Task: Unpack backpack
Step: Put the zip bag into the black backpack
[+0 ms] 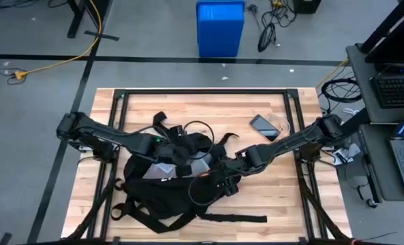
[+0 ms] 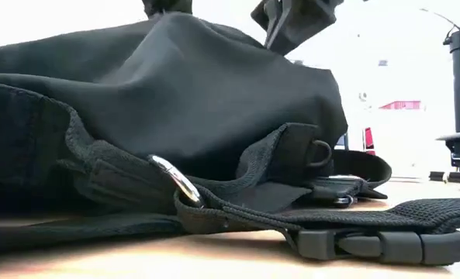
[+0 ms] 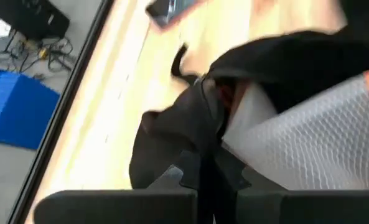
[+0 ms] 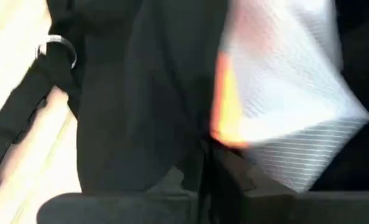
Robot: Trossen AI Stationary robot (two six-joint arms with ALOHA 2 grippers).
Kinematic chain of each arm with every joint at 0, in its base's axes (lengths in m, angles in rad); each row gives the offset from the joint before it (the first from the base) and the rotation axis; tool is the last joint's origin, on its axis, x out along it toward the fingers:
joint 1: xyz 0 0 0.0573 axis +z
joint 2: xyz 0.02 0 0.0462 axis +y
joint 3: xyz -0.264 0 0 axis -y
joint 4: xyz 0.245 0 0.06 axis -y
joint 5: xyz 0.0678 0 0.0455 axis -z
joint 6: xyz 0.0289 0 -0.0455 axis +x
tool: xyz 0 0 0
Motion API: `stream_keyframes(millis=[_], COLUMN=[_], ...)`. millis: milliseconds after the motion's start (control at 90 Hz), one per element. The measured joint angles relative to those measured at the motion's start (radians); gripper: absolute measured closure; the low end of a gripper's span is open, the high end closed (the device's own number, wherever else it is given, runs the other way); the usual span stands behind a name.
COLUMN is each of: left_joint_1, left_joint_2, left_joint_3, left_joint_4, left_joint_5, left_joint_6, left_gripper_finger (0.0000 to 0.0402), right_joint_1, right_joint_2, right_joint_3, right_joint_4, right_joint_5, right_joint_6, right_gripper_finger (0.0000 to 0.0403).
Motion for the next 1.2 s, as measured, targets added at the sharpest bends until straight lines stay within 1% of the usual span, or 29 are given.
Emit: stream_keyframes(millis=[133, 211, 311, 433, 567, 644, 756, 800, 833, 889, 978, 1044, 1122, 1200], left_joint_1=[-0.024, -0.032, -0.032, -0.032, -0.033, -0.028, -0.023, -0.023, -0.023, -0.024, -0.024, -0.024, -0.021, -0.016], left_joint_2=[-0.024, -0.028, -0.02, -0.006, -0.003, -0.006, -0.018, -0.025, -0.027, -0.028, -0.029, -0.029, -0.029, -0.029], left_joint_3=[0.003, 0.002, 0.002, 0.001, 0.001, 0.001, 0.001, 0.001, 0.001, 0.001, 0.001, 0.001, 0.001, 0.001], left_joint_4=[0.04, 0.044, 0.1, 0.104, 0.095, 0.103, 0.157, 0.172, 0.171, 0.169, 0.118, 0.086, 0.073, 0.075], left_joint_5=[0.0, 0.002, 0.002, 0.003, -0.004, -0.017, -0.042, -0.045, -0.047, -0.049, -0.054, -0.058, -0.06, -0.063], left_joint_6=[0.0, 0.0, 0.001, -0.008, -0.008, -0.001, 0.014, 0.029, 0.03, 0.028, 0.019, 0.0, -0.02, -0.024], left_gripper_finger=[0.0401, 0.0401, 0.0401, 0.0401, 0.0402, 0.0402, 0.0401, 0.0401, 0.0401, 0.0401, 0.0401, 0.0401, 0.0401, 0.0401], right_joint_1=[-0.008, -0.011, -0.012, -0.011, -0.012, -0.02, -0.067, -0.083, -0.094, -0.1, -0.076, -0.045, -0.007, 0.024], right_joint_2=[-0.04, -0.073, -0.112, -0.161, -0.214, -0.222, -0.204, -0.199, -0.197, -0.195, -0.195, -0.194, -0.194, -0.193], right_joint_3=[0.0, 0.0, 0.0, 0.0, 0.0, 0.0, 0.001, 0.001, 0.0, 0.0, 0.0, 0.0, 0.0, 0.0], right_joint_4=[0.007, 0.008, 0.015, 0.043, 0.071, 0.095, 0.088, 0.054, 0.018, -0.01, -0.052, -0.045, -0.023, 0.027], right_joint_5=[0.045, 0.047, 0.05, 0.052, 0.112, 0.135, 0.126, 0.105, 0.068, -0.026, -0.194, -0.284, -0.334, -0.341], right_joint_6=[-0.005, -0.013, -0.022, -0.035, -0.04, -0.055, -0.061, -0.047, -0.037, -0.016, 0.015, 0.03, 0.043, 0.045], right_gripper_finger=[0.0401, 0.0402, 0.0402, 0.0403, 0.0403, 0.0403, 0.0403, 0.0403, 0.0403, 0.0403, 0.0401, 0.0392, 0.037, 0.0338])
